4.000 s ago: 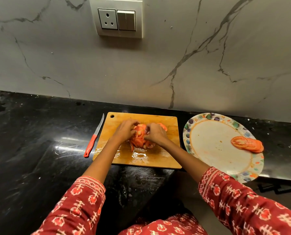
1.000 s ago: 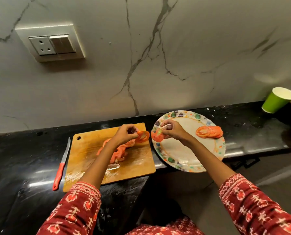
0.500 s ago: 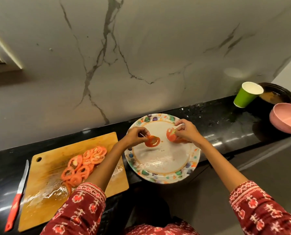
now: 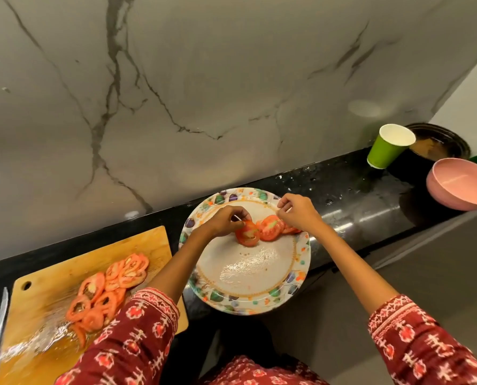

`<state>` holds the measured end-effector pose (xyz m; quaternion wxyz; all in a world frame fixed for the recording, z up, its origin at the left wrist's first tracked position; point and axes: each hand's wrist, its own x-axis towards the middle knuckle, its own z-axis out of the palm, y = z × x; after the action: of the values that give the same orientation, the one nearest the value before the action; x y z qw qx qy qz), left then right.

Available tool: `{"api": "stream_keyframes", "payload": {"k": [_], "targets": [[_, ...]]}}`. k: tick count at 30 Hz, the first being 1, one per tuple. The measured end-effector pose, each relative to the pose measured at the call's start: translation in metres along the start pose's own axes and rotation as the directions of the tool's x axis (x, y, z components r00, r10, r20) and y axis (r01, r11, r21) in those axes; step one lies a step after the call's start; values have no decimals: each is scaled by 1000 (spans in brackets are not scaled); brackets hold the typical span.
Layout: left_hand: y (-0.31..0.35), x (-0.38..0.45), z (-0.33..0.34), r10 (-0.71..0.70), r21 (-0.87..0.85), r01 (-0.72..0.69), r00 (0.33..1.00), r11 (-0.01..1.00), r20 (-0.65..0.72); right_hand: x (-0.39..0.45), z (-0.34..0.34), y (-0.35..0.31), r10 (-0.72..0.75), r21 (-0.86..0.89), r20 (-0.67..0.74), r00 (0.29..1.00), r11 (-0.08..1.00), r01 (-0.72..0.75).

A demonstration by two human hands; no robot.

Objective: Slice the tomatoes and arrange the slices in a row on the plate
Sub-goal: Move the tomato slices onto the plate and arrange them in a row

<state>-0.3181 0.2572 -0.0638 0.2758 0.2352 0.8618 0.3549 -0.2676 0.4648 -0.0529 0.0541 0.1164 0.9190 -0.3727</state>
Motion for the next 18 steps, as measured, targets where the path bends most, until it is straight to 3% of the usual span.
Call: {"api": "stream_keyframes", "payload": {"k": [5,11,14,18], "targets": [[17,17,16,20,4,-20,999,1000,-41,4,-9,11,-36,56,-56,998,998,39],[27,21,40,-15,54,30,965,998,-262,5,-17,23,-35,100,-73,997,994,42],[27,15,51,-33,111,60,972,992,-231,4,-22,27,-60,96,-70,996,993,67],[28,12,64,-74,282,124,981,951,-180,3,-19,30,-206,-57,115,972,975,213]]}}
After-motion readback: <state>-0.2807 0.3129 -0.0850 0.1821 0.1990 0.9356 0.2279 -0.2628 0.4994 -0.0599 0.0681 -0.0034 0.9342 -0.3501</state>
